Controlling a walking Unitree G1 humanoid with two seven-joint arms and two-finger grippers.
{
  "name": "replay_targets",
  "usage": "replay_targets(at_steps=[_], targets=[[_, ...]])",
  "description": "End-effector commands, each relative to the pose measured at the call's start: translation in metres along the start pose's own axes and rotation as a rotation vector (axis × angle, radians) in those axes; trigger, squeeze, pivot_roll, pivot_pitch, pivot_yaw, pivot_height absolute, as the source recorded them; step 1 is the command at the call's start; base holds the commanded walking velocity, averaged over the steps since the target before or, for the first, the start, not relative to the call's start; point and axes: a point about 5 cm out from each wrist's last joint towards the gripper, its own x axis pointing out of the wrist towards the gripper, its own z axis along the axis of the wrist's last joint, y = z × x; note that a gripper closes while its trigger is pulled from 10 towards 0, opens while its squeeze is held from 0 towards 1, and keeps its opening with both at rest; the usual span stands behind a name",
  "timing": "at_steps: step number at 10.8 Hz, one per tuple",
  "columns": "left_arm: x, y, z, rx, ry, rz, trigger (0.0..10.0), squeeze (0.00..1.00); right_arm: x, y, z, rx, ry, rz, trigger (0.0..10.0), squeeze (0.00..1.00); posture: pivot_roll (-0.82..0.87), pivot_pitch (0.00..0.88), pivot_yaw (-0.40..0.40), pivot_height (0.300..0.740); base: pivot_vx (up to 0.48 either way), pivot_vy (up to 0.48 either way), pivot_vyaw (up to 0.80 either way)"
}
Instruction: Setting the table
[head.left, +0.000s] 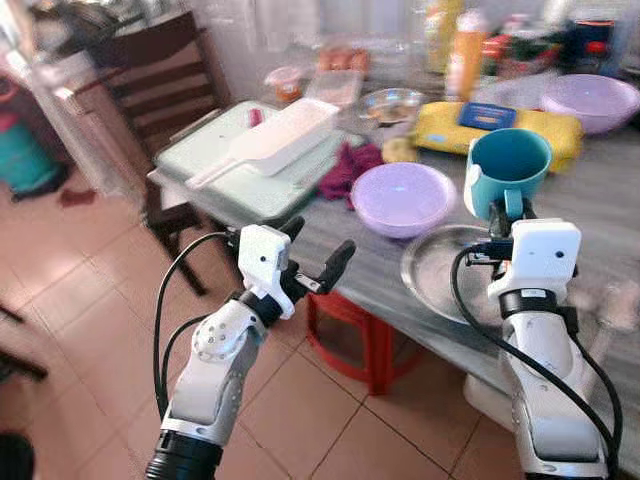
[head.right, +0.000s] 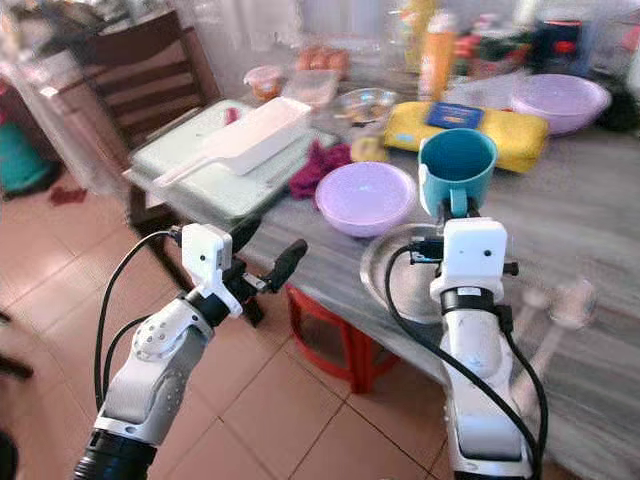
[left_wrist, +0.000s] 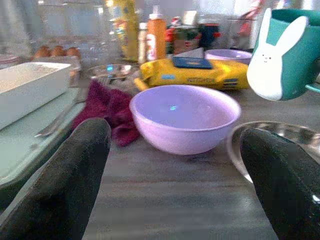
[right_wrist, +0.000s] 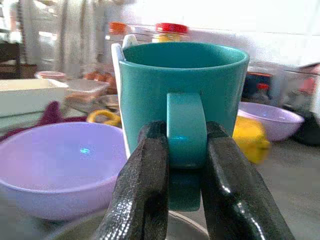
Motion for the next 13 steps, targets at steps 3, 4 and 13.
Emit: replay_targets(at_steps=[3, 4, 13], targets=[[-0.0025, 0.0052, 0.0036, 0.011, 0.002, 0.010, 10.0, 0.00, 0.0030, 0.0068, 0.0076, 0.018, -0.030, 0.016, 10.0, 0.00, -0.14, 0.086, 0.158, 0.740, 0.000, -0.107, -0.20], [-0.0018, 0.0054, 0.0037, 0.011, 0.004, 0.010, 10.0, 0.00, 0.0029, 0.0069, 0.0071, 0.018, -0.029, 0.015, 10.0, 0.00, -0.14, 0.087, 0.158, 0.740, 0.000, -0.304, -0.61], [-0.0042, 0.0082, 0.0031, 0.018, 0.011, 0.021, 10.0, 0.00, 0.0050, 0.0091, 0.0082, 0.034, -0.040, 0.027, 10.0, 0.00, -0.13, 0.080, 0.164, 0.740, 0.000, -0.107, -0.17]])
